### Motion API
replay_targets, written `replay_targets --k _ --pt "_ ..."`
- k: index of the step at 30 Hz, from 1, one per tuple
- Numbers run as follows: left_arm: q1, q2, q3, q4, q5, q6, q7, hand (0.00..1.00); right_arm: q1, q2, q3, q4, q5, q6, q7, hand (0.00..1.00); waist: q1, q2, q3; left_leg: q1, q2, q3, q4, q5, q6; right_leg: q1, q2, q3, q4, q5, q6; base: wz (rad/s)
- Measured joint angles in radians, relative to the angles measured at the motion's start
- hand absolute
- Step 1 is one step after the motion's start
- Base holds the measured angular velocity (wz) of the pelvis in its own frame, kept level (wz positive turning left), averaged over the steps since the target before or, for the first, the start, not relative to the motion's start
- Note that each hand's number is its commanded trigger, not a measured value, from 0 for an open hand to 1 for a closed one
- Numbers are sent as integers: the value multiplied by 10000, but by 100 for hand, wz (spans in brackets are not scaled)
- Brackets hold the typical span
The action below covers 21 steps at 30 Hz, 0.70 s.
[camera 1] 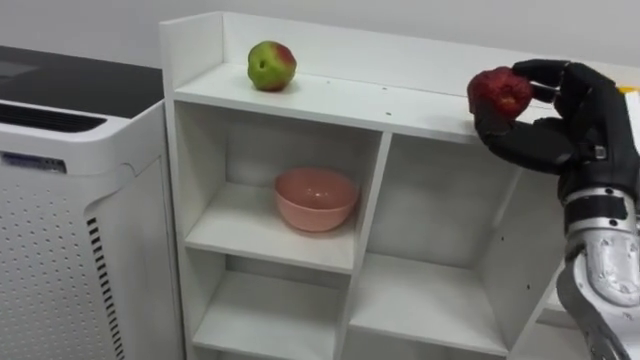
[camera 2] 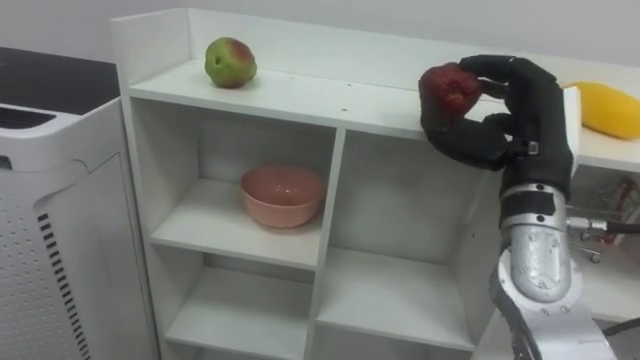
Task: Arrange fruit in the closet
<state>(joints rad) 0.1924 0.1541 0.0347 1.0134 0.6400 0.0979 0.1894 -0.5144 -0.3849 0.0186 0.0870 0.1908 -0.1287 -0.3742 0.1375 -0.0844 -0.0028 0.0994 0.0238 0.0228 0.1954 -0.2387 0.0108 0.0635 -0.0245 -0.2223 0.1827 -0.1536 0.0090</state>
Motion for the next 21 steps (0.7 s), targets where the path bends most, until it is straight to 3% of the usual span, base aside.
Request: replay_targets --k 8,15,17,21 --pt "-7 41 -18 107 -106 -185 433 0 1565 32 414 -1856 189 -5 1260 100 -69 167 -16 135 19 335 -62 5 4 -62 54 587 42 35 -51 -13" --pt "-20 9 -321 394 -46 -297 428 0 2767 878 516 -2564 181 -36 2161 100 -244 374 -20 159 108 550 -151 29 -43 -161 181 813 38 105 -144 -10" --pt "-48 -7 -482 529 -156 -384 438 0 3096 970 730 -2567 220 -31 2308 100 -247 396 -61 146 120 626 -157 30 -44 -214 192 867 57 120 -144 -13" --pt "-157 3 -803 716 -220 -418 663 0 3491 1215 1045 -2566 360 -30 2607 100 -326 459 -58 -61 152 714 -152 36 -54 -437 213 922 65 183 -155 -6"
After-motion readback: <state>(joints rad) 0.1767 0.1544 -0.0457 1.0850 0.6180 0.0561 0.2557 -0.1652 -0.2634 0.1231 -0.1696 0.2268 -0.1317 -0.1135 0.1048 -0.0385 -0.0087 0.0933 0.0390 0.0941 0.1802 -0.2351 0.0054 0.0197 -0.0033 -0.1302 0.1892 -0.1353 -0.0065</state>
